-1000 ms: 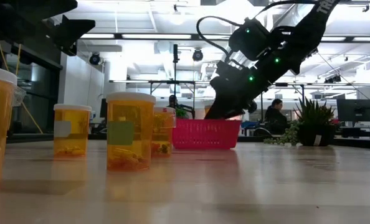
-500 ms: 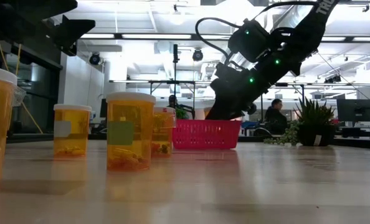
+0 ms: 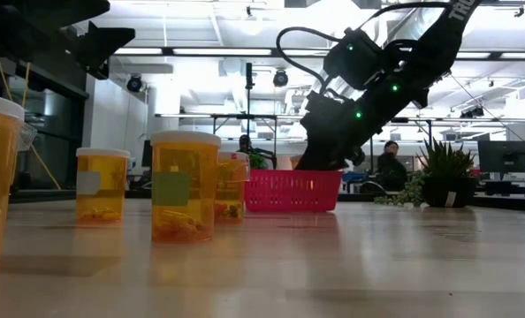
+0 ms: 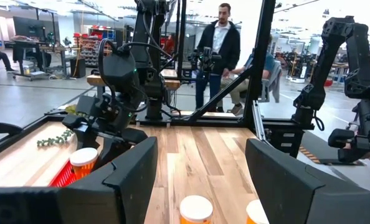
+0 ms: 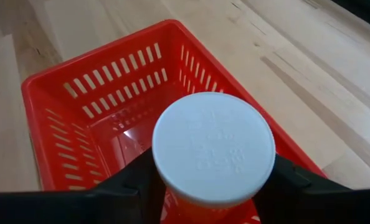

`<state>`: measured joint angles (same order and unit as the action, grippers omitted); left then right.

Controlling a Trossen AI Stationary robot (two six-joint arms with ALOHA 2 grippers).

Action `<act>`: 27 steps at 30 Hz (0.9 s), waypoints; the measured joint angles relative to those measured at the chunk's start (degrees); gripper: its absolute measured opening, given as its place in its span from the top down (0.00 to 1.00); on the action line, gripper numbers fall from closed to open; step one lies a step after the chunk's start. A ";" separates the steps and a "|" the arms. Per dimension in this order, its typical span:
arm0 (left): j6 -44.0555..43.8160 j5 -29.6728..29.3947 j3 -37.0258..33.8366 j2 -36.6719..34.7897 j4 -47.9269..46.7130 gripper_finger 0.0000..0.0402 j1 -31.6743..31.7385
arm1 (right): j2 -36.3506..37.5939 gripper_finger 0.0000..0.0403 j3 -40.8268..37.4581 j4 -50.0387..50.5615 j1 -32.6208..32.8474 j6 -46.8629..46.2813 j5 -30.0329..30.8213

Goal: Pick and place pill bottles into a basket
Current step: Put the orange pill bottle into the red bin

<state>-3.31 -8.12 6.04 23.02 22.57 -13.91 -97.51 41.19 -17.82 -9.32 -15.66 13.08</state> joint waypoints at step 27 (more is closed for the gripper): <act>0.00 -0.02 0.00 0.00 0.02 0.31 0.00 | 0.09 0.41 0.02 -0.11 0.00 0.67 -1.29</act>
<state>-3.31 -8.14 6.04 23.03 22.58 -13.91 -97.43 41.21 -17.93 -9.32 -14.98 11.79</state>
